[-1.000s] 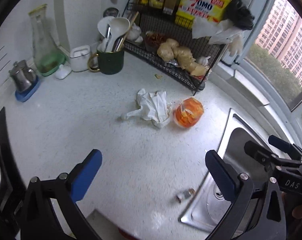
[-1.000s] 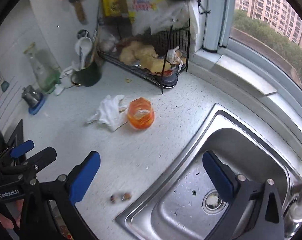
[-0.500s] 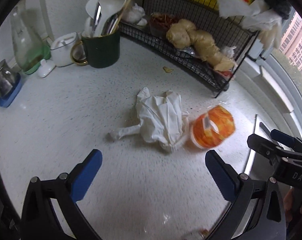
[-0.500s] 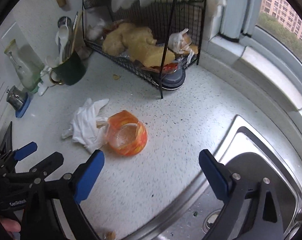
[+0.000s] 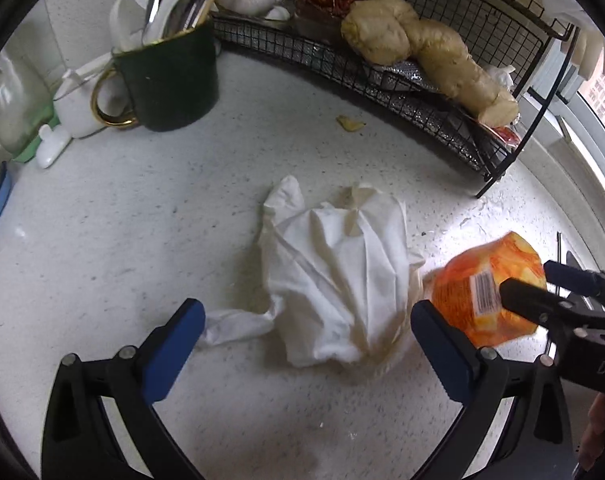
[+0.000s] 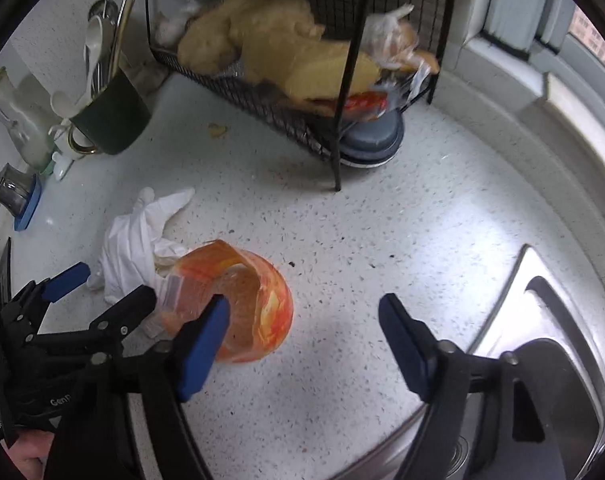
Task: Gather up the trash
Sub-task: 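Grasp the orange plastic jar with the right gripper while the left grasps the white glove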
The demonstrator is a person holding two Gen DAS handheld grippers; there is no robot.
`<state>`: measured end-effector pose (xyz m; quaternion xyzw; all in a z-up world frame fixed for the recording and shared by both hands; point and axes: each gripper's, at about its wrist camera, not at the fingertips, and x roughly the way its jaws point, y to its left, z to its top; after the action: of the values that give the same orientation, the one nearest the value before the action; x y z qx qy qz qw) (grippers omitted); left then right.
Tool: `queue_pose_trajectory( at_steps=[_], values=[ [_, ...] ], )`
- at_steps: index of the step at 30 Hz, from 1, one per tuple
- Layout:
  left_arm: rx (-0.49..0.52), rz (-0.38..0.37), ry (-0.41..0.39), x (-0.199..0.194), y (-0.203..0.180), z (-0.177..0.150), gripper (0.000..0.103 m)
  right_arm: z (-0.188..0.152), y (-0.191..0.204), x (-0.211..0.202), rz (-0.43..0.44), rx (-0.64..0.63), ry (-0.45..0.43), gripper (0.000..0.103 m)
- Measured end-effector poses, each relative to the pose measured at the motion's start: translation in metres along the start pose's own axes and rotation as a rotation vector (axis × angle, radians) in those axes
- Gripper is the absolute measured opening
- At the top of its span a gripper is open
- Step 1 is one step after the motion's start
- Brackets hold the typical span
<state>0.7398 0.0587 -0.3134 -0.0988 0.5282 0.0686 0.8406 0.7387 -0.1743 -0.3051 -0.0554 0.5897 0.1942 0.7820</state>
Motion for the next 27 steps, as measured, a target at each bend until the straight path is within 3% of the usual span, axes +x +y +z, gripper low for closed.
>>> queue_pose_trajectory(
  at_steps=[5,7,8,9,10,12,18,27],
  values=[
    [0.049,0.014,0.015,0.013,-0.007,0.004,0.070,0.002,0.002,0.003,-0.005,-0.033,0.016,0.039],
    [0.080,-0.001,0.017,0.012,-0.014,0.007,0.046,0.002,0.003,0.004,-0.005,-0.042,0.015,0.033],
    [0.083,-0.011,0.022,0.011,-0.016,0.007,0.041,0.002,0.004,0.003,-0.006,-0.046,0.013,0.022],
    [0.088,-0.018,0.023,0.011,-0.018,0.007,0.028,0.003,0.006,0.004,-0.012,-0.050,0.014,0.017],
    [0.091,-0.018,0.027,0.010,-0.020,0.007,0.022,0.001,0.008,0.004,-0.014,-0.052,0.015,0.011],
    [0.099,-0.020,0.029,0.009,-0.022,0.004,0.012,-0.003,0.011,0.004,-0.015,-0.062,0.010,0.010],
    [0.093,-0.030,0.026,-0.008,-0.028,-0.012,0.009,-0.023,0.012,-0.016,-0.010,-0.069,-0.019,0.006],
    [0.081,-0.052,0.013,-0.068,-0.018,-0.060,0.009,-0.071,0.024,-0.059,0.008,-0.066,-0.039,0.006]
  ],
)
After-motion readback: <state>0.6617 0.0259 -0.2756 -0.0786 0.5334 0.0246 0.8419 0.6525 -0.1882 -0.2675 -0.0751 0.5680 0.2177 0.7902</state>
